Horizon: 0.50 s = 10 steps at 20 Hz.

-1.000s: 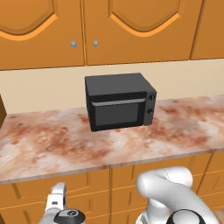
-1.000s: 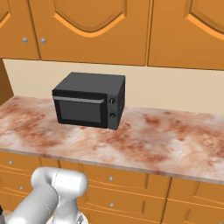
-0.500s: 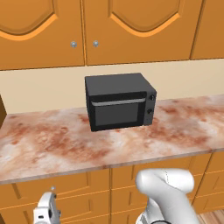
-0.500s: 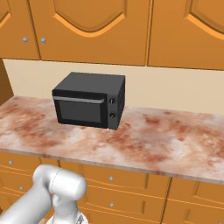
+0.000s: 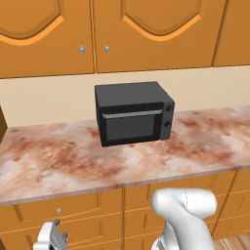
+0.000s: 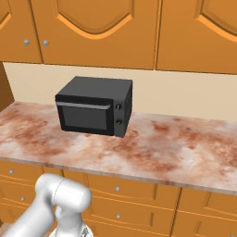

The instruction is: Take the pizza cutter from the drawer on the left and place it on the dining counter for cutting.

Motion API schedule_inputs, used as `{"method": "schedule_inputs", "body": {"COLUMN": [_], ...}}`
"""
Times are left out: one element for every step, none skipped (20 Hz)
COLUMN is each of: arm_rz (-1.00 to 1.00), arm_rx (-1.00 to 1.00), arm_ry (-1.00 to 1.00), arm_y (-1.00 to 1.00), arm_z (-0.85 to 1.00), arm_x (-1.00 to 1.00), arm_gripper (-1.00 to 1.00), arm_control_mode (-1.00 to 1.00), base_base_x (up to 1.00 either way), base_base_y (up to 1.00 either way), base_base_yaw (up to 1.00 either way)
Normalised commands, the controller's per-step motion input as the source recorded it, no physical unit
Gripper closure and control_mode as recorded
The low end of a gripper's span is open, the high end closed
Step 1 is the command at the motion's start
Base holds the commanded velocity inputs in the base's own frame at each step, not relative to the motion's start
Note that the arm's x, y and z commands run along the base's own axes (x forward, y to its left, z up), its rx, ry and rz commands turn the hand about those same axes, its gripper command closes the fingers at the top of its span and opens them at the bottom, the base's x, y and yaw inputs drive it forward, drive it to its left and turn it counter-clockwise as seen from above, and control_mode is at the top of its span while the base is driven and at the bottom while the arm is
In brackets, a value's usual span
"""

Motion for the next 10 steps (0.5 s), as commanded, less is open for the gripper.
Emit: {"method": "schedule_inputs", "body": {"arm_rz": [0.0, 0.0, 0.0, 0.0, 0.0, 0.0, 0.0, 0.0, 0.0, 0.0], "arm_rx": [-0.1, -0.08, -0.07, -0.05, -0.04, -0.01, 0.0, 0.0, 0.07, 0.1], "arm_ry": [-0.23, -0.21, -0.21, -0.2, -0.18, -0.16, -0.09, -0.01, 0.0, 0.0], "arm_y": [0.0, 0.0, 0.0, 0.0, -0.01, -0.04, -0.11, -0.1, -0.06, -0.14], "arm_z": [0.0, 0.0, 0.0, 0.0, 0.0, 0.0, 0.0, -0.02, 0.0, 0.0], "arm_x": [0.0, 0.06, 0.09, 0.15, 0.21, 0.27, 0.26, 0.12, 0.08, 0.08], "arm_gripper": [-1.0, -1.0, -1.0, -1.0, -1.0, -1.0, -1.0, -1.0, -1.0, -1.0], "arm_control_mode": [-1.0, -1.0, -1.0, -1.0, -1.0, -1.0, -1.0, -1.0, -1.0, -1.0], "base_base_x": [0.0, 0.0, 0.0, 0.0, 0.0, 0.0, 0.0, 0.0, 0.0, 0.0], "base_base_y": [0.0, 0.0, 0.0, 0.0, 0.0, 0.0, 0.0, 0.0, 0.0, 0.0], "base_base_yaw": [0.0, 0.0, 0.0, 0.0, 0.0, 0.0, 0.0, 0.0, 0.0, 0.0]}}
